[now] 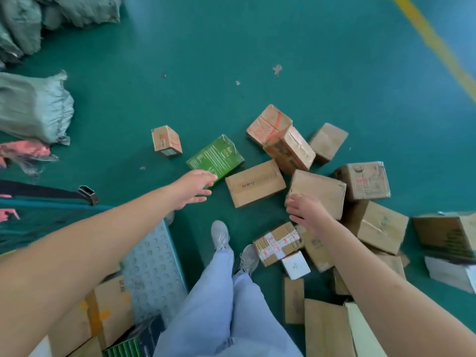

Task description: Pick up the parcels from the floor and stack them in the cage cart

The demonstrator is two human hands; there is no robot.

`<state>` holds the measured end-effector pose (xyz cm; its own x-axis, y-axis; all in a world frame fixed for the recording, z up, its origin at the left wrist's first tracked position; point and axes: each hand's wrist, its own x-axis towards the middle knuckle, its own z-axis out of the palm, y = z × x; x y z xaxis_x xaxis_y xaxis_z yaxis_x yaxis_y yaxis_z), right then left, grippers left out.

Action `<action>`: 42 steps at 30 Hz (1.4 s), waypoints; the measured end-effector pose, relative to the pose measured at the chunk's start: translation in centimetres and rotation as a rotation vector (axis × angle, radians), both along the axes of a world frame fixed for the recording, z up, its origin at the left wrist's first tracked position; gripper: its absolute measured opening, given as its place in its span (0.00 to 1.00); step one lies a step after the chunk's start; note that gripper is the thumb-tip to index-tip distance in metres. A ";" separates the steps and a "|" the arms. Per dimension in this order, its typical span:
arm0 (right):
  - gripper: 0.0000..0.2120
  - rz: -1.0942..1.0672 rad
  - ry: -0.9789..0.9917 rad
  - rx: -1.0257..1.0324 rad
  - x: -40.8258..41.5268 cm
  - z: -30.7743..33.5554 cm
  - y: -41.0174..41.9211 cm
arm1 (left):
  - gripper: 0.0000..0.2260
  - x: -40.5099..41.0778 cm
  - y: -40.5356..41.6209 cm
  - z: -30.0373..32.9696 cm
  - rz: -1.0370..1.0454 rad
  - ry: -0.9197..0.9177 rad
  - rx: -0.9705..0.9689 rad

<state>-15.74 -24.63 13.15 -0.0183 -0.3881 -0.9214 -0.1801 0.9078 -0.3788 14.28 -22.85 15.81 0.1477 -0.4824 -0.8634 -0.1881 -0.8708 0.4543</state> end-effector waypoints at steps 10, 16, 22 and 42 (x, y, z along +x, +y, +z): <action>0.17 0.037 0.057 0.078 -1.4 -17.4 -5.6 | 0.15 -1.6 -11.1 -16.5 -0.143 -0.072 0.102; 0.12 0.230 0.149 0.017 -1.4 -28.4 -9.0 | 0.15 -1.5 -14.2 -29.7 -0.171 -0.065 0.174; 0.13 0.297 0.230 0.002 0.5 -40.6 -12.9 | 0.17 -0.1 -15.1 -43.1 -0.142 -0.072 0.259; 0.33 0.313 0.471 -0.033 2.8 -62.6 -19.3 | 0.29 2.9 -13.6 -63.4 0.091 0.114 0.449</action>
<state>-12.91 -43.95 -49.40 -0.3041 -0.4693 -0.8290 -0.5951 0.7731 -0.2194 17.14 -36.41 -47.61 0.0641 -0.0469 -0.9968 -0.0722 -0.9965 0.0422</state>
